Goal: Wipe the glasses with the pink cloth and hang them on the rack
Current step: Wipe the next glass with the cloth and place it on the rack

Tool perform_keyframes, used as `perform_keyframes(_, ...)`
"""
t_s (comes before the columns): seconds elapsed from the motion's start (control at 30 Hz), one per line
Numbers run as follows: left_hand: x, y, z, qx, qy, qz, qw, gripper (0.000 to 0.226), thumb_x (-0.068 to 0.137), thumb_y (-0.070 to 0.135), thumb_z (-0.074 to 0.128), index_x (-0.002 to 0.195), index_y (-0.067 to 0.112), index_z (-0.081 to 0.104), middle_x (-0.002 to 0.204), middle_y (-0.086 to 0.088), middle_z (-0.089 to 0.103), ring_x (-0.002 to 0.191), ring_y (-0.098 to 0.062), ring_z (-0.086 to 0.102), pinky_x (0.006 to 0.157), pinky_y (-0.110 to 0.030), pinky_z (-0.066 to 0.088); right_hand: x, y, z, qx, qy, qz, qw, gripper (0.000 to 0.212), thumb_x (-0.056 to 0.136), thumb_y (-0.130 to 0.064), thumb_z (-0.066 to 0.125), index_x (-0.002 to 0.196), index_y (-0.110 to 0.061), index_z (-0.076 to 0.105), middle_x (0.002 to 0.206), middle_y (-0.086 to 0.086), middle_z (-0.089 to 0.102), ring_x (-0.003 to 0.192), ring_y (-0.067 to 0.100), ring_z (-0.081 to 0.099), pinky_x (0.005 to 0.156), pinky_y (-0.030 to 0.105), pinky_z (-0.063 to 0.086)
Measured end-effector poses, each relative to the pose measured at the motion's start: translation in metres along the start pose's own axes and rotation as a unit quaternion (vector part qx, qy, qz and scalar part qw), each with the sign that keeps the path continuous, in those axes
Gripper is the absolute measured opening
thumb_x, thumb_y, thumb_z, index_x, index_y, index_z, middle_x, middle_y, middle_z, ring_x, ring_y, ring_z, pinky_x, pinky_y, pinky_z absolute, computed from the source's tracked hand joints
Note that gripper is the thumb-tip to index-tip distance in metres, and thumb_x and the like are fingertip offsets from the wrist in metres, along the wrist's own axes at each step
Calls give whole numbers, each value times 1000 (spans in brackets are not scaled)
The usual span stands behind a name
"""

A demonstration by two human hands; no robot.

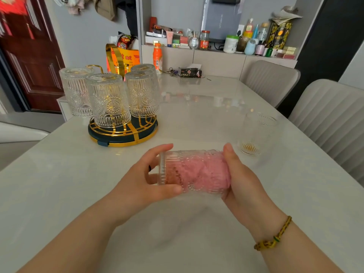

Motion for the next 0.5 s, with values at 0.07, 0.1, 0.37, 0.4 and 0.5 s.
perform_keyframes(0.07, 1, 1, -4, -50, 23, -8, 998, 60, 32, 34, 73, 91, 44, 62, 89, 7, 70, 74, -9, 69, 54, -20, 53, 1, -1, 1, 39, -38, -3, 998, 53, 91, -36, 36, 59, -16, 72, 70, -4, 73, 67, 3, 68, 67, 15, 54)
perform_keyframes(0.1, 2, 0, -4, -68, 25, -22, 997, 52, 34, 35, 71, 86, 40, 65, 82, 6, 71, 70, -10, 69, 51, -21, 52, 0, -3, 4, 45, -56, -5, 997, 52, 91, -34, 36, 59, -17, 73, 72, -4, 73, 70, 3, 68, 69, 15, 54)
perform_keyframes(0.37, -1, -12, 2, -159, -35, -166, 973, 43, 59, 49, 47, 91, 25, 62, 67, -5, 71, 49, -24, 67, 36, -21, 50, -7, -11, 10, -232, -129, -100, 959, 29, 77, -14, 56, 96, 7, 62, 74, 24, 62, 65, 31, 57, 66, 18, 43)
perform_keyframes(0.4, -1, -15, 3, -155, -41, -171, 972, 46, 59, 51, 46, 93, 24, 62, 69, -7, 72, 50, -24, 67, 37, -22, 51, -7, -12, 11, -250, -126, -112, 953, 29, 73, -15, 55, 93, 3, 65, 78, 30, 59, 66, 34, 54, 66, 23, 42)
perform_keyframes(0.5, 1, -15, 4, -161, -46, -154, 974, 46, 61, 54, 42, 93, 26, 62, 76, -3, 74, 63, -20, 71, 52, -27, 58, -5, -12, 11, -178, -83, -107, 975, 15, 67, -11, 62, 75, -17, 73, 73, 21, 63, 66, 18, 54, 62, 19, 46)
Point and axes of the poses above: each hand's wrist, its own x-axis towards the middle knuckle, its own z-axis out of the palm, y = z × x, the point moved 5 cm from there along x, towards the middle knuckle
